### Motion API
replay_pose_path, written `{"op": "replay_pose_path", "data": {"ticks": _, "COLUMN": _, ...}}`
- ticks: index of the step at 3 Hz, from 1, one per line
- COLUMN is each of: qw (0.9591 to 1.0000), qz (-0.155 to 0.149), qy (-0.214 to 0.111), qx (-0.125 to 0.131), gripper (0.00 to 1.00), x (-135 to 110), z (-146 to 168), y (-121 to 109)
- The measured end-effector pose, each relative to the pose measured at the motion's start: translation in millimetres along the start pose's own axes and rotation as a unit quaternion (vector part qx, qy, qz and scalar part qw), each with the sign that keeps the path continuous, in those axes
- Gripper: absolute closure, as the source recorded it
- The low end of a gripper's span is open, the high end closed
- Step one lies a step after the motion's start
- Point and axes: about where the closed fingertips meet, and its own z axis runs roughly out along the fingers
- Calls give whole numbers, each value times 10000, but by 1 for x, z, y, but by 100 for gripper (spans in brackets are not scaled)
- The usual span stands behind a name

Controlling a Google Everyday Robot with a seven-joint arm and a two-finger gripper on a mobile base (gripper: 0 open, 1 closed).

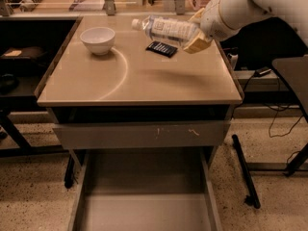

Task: Pick blue plastic bottle from middle drawer and place on counter

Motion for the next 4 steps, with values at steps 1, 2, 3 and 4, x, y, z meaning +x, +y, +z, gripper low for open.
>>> {"op": "replay_pose_path", "data": {"ticks": 1, "qw": 9985, "qz": 395, "qy": 364, "qx": -123, "gripper": 100, "x": 15, "z": 17, "y": -5}}
{"op": "replay_pose_path", "data": {"ticks": 2, "qw": 9943, "qz": 881, "qy": 579, "qx": -161, "gripper": 100, "x": 30, "z": 27, "y": 8}}
{"op": "replay_pose_path", "data": {"ticks": 3, "qw": 9901, "qz": 1198, "qy": 706, "qx": -200, "gripper": 100, "x": 43, "z": 39, "y": 22}}
{"op": "replay_pose_path", "data": {"ticks": 4, "qw": 9847, "qz": 1467, "qy": 905, "qx": -264, "gripper": 100, "x": 63, "z": 48, "y": 29}}
